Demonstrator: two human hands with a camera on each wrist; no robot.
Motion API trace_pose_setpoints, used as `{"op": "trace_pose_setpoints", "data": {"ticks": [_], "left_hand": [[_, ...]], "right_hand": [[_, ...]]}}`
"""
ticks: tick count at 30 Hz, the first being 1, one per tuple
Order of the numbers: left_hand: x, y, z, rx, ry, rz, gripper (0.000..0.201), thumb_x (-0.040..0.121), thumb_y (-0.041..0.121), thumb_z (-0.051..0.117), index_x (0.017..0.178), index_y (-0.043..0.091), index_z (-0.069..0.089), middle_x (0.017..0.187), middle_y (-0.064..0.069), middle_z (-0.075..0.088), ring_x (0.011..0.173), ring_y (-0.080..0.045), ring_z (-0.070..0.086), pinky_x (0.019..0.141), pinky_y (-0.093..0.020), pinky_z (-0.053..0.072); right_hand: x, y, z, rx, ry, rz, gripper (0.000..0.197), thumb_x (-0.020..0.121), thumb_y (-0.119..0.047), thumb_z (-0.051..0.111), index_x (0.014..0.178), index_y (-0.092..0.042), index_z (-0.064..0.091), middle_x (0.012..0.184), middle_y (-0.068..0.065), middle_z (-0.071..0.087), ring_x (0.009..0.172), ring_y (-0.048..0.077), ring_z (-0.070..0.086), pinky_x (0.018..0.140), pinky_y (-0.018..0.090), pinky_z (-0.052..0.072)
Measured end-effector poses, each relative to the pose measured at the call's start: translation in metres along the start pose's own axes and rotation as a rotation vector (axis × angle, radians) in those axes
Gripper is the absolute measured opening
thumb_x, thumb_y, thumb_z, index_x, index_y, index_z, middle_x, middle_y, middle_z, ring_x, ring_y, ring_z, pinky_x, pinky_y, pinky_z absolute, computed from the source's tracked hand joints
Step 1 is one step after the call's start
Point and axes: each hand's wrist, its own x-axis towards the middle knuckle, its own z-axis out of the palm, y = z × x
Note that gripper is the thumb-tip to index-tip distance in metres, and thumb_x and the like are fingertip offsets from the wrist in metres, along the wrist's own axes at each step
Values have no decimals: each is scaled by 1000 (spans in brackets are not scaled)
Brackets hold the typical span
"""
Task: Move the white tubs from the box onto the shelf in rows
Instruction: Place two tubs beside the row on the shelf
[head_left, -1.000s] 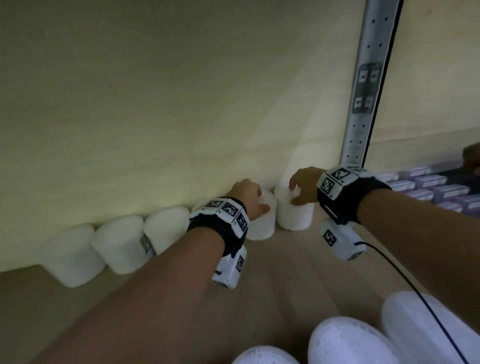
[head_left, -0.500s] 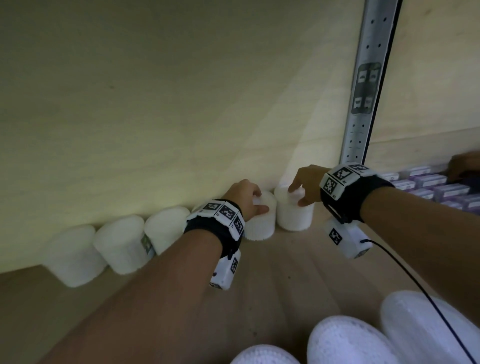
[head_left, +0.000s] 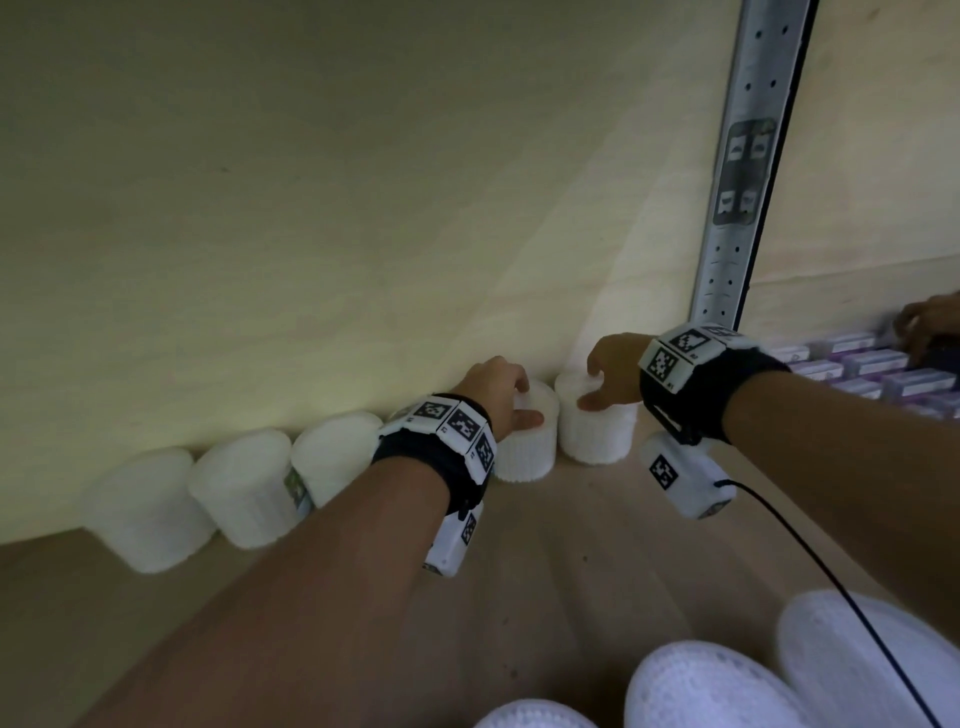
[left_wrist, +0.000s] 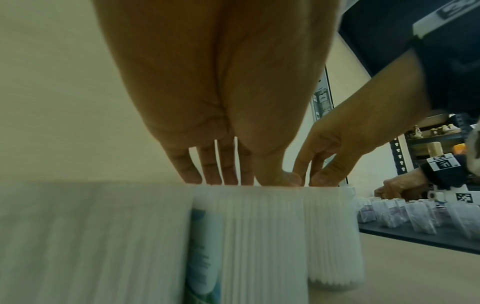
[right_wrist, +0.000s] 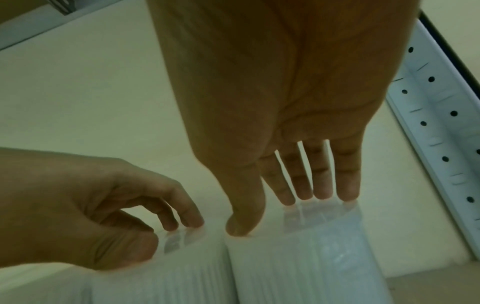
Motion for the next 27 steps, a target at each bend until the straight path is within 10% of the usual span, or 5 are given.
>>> {"op": "trace_pose_setpoints", "data": {"ticks": [15,27], "left_hand": [[1,0,3,16,5,-3,49,86,34,66,127,10,52,132,-12,47,122,-28,47,103,-38,41],[1,-1,5,-20,23,-2,49,87,33,65,127,10,53,131,-12,47,123,-29,46,102,-39,41]], "right_hand": [[-12,0,-9,12,-49,-76,58,89,-12,59,144,-19,43,152,6,33,139,24,38,112,31,34],[-9,-8,1,-41,5,44,68,94,-50,46,145,-6,35,149,13,37,137,28,38,112,36,34]]}}
